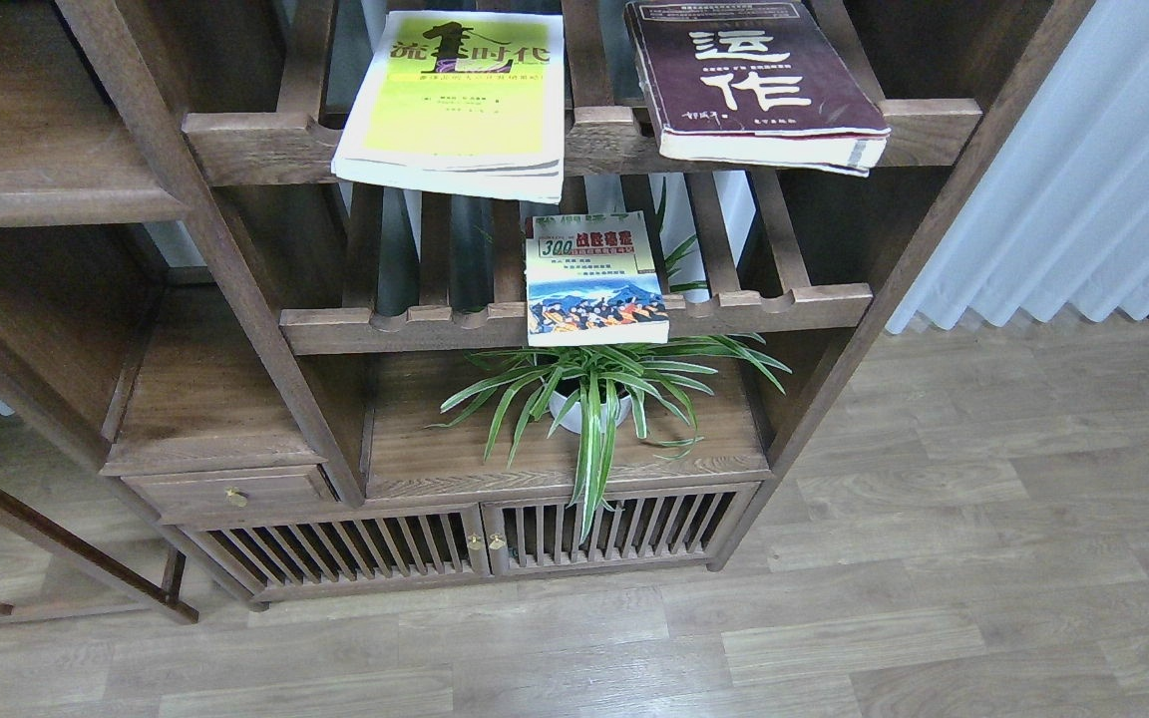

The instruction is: Organize books on shelf

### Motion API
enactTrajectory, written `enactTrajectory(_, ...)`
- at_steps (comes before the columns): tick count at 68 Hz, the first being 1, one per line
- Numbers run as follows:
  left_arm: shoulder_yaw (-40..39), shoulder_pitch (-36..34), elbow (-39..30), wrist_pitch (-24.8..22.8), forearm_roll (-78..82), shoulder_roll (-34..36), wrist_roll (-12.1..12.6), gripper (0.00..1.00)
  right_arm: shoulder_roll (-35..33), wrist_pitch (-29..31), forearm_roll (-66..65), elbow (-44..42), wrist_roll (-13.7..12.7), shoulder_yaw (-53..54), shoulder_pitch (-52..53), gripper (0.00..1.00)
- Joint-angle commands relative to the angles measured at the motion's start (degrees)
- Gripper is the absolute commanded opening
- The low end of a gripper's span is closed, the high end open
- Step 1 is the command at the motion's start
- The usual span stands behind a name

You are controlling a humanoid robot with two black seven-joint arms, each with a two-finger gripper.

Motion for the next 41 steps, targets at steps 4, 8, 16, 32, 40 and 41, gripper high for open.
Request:
enactTrajectory(4,-5.18,-2.38,-1.16,-0.44,0.01,0.00,-0.33,1.00,0.00,7.89,0.11,2.16,0.00,2.03,0.73,1.00)
enactTrajectory(8,-5.18,-2.38,-1.25,-0.44,0.10,0.00,0.01,1.00,0.00,11.76,0.02,3.04,0.00,2.12,0.73,1.00)
enactTrajectory(16,-5.88,-1.15,-1.34,-0.44,0.01,0.00,-0.33,1.00,0.00,11.91,0.11,4.01,0.00,1.86,1.52,1.00)
enactTrajectory(32,-6.50,-2.12,-3.28,-0.44,-2.54,0.00,-0.51,1.00,0.00,11.91,0.73,4.01,0.00,3.70,7.49,1.00)
enactTrajectory(40,-6.59,-2.03,-5.56,-0.44,-6.66,0.00,-1.04,1.00,0.00,11.91,0.99,4.45,0.00,9.05,7.93,1.00)
enactTrajectory(41,-6.59,-2.03,-5.82,-0.44,-6.93,0.00,-1.21,1.00,0.00,11.91,0.99,4.71,0.00,9.32,8.02,1.00)
